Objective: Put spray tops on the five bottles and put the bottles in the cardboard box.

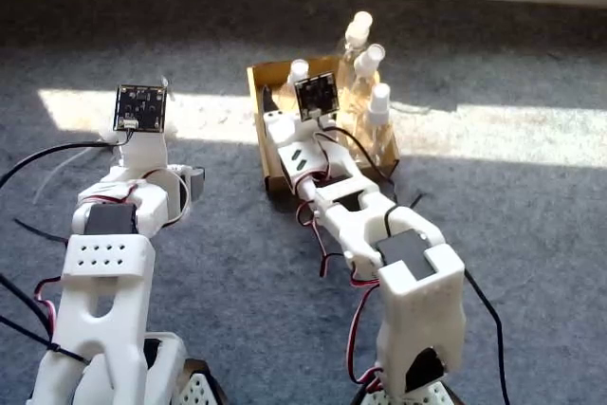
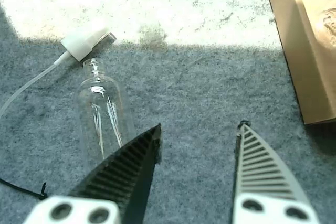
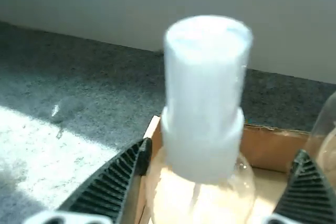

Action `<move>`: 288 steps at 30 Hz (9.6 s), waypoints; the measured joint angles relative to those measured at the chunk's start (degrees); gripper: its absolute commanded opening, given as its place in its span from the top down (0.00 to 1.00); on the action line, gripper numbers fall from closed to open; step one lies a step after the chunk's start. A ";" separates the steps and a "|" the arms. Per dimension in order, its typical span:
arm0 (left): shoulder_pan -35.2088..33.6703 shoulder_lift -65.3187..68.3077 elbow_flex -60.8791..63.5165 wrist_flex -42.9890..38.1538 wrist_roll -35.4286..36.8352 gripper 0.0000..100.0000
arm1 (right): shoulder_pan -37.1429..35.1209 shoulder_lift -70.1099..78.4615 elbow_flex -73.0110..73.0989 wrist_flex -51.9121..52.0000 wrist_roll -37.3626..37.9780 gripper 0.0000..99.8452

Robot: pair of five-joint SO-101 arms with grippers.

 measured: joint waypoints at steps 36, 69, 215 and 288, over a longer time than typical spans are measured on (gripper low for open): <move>-31.65 12.92 -24.00 7.91 -10.11 0.78 | -14.33 -33.49 -22.77 65.32 0.62 0.65; -68.40 70.24 -70.95 6.68 -17.67 0.74 | -32.53 17.85 -60.66 73.05 -11.60 0.65; -14.59 68.92 -91.16 54.86 -38.77 1.00 | 52.31 -54.59 29.98 81.76 32.09 0.99; 6.86 0.79 -9.85 24.35 -24.97 1.00 | 61.45 -17.85 -4.40 83.78 -5.89 0.63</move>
